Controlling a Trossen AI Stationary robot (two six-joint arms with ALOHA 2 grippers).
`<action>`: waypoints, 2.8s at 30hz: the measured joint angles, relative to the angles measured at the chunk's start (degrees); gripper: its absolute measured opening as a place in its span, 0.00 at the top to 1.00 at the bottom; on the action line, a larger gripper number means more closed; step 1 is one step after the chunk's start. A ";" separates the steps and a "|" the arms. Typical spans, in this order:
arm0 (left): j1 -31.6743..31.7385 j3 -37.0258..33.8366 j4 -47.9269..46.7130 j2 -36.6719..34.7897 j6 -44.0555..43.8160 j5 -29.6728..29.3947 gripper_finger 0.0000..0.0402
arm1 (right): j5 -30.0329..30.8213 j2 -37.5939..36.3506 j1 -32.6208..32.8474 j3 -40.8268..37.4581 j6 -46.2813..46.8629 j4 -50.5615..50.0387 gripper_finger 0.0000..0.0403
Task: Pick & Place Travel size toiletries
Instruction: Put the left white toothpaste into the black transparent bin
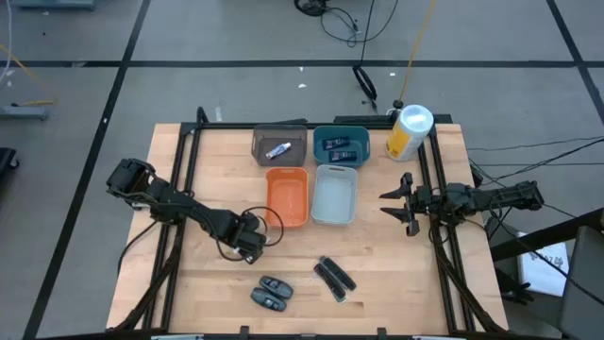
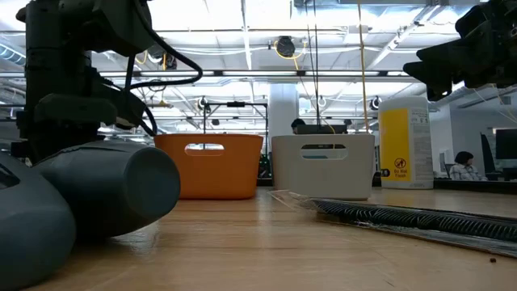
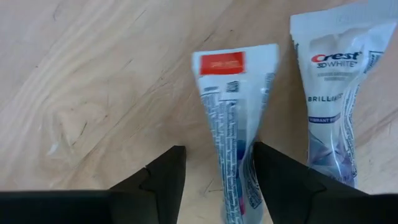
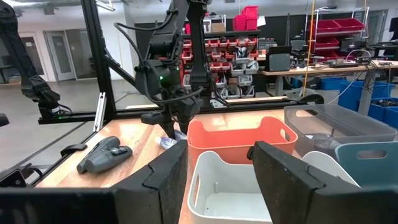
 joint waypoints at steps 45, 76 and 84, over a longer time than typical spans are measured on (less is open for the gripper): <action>1.53 -0.28 3.42 -0.20 6.54 2.05 0.78 | -0.04 0.00 0.00 0.00 1.27 0.00 0.58; 1.51 -0.50 0.98 -9.48 11.18 -1.57 0.78 | -0.07 0.00 0.00 0.02 1.44 -0.42 0.58; 1.36 -0.37 2.34 -9.47 10.49 -1.51 0.78 | -0.07 0.00 0.00 0.02 1.44 -0.44 0.58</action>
